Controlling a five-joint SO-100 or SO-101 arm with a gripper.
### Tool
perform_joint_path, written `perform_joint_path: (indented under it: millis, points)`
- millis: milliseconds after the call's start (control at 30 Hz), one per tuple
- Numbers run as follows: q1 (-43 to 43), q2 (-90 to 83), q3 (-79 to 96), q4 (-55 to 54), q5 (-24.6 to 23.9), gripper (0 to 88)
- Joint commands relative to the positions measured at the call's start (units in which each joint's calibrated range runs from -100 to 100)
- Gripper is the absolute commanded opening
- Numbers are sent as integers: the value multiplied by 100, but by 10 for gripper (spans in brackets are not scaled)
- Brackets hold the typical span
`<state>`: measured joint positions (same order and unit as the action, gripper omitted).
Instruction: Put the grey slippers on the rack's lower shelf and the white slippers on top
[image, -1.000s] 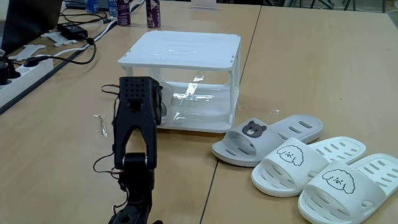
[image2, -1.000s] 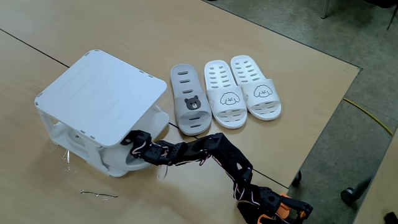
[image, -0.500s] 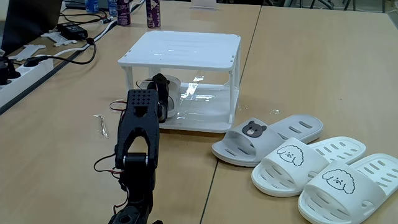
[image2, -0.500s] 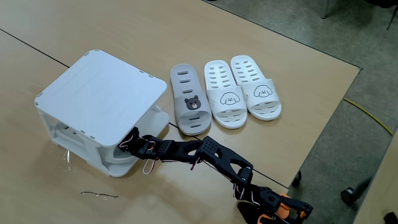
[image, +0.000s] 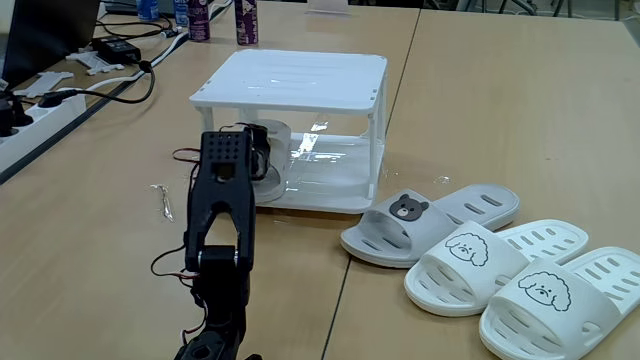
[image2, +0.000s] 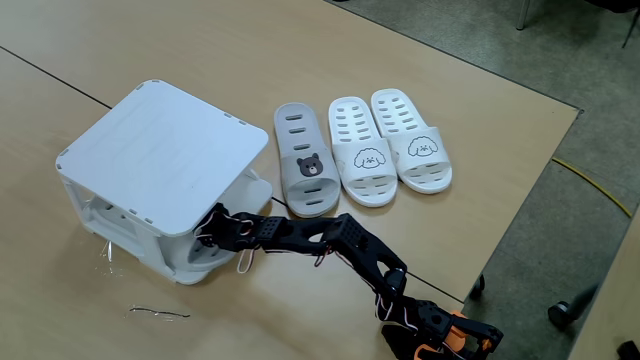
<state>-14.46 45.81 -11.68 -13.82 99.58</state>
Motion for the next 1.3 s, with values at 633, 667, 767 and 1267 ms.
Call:
perform_joint_path:
  millis: [633, 667, 767, 1267]
  points:
    - [-446, -1422, 1335, -16, 42, 310]
    - [-446, -1422, 1335, -16, 42, 310]
    - [-462, -1430, 1335, -16, 42, 347]
    - [-462, -3105, 3644, -240, 42, 364]
